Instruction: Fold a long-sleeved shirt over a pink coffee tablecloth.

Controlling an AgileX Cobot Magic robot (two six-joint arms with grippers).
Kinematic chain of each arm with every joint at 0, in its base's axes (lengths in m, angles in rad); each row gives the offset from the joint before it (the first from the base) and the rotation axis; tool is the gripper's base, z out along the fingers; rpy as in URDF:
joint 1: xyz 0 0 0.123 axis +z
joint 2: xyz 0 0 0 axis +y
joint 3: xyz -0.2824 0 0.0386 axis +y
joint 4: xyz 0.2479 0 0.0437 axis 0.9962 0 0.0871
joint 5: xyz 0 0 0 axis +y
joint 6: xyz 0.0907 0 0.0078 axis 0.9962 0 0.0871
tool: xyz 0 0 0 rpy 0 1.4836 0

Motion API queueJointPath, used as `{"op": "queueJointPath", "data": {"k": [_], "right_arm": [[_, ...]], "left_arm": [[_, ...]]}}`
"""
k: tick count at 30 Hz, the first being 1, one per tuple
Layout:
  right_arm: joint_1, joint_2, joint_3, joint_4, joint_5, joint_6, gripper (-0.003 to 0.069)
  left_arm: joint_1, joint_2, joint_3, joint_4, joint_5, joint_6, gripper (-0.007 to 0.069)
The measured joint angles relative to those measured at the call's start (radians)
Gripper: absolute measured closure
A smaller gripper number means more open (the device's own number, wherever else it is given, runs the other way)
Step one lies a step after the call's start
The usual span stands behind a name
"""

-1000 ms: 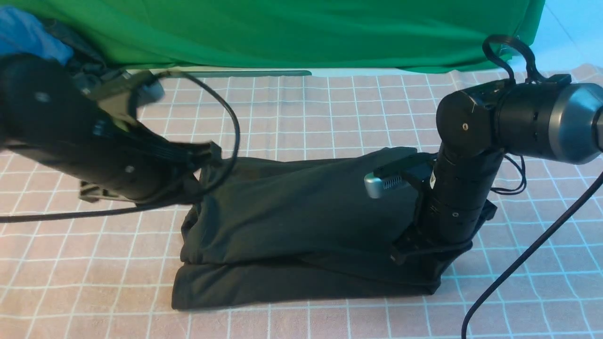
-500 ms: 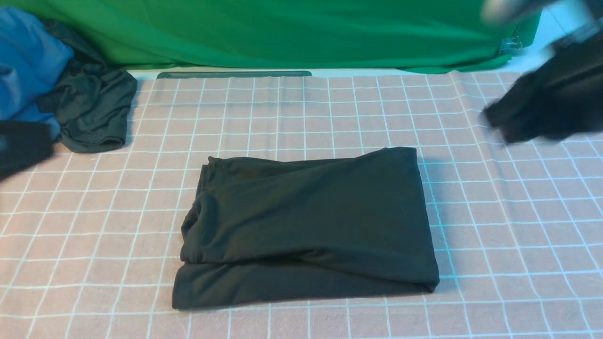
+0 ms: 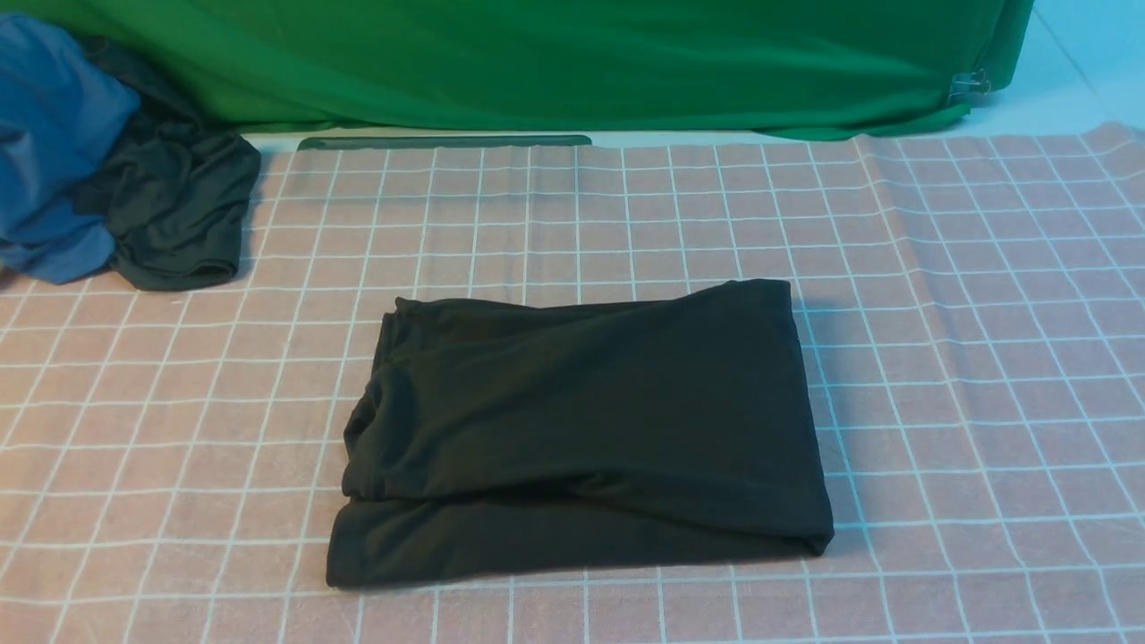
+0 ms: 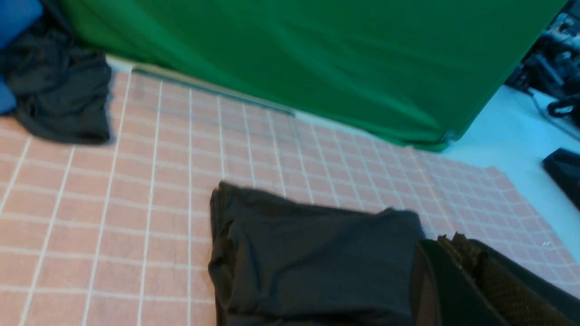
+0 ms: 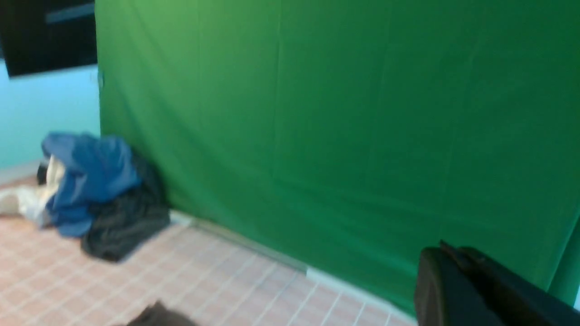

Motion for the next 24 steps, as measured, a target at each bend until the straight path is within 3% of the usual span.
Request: {"op": "queueJointPath", "data": {"k": [9,24], "right_arm": [[0.0,-0.235,0.303,-0.008,-0.34,0.011,0.0608],[0.0,-0.239,0.324,-0.01,-0.364,0.02,0.0583]], "left_arm": [[0.0,-0.001,0.152,-0.021,-0.167,-0.005,0.0611],[0.0,-0.001,0.168,-0.002,-0.238,-0.004,0.0611]]}}
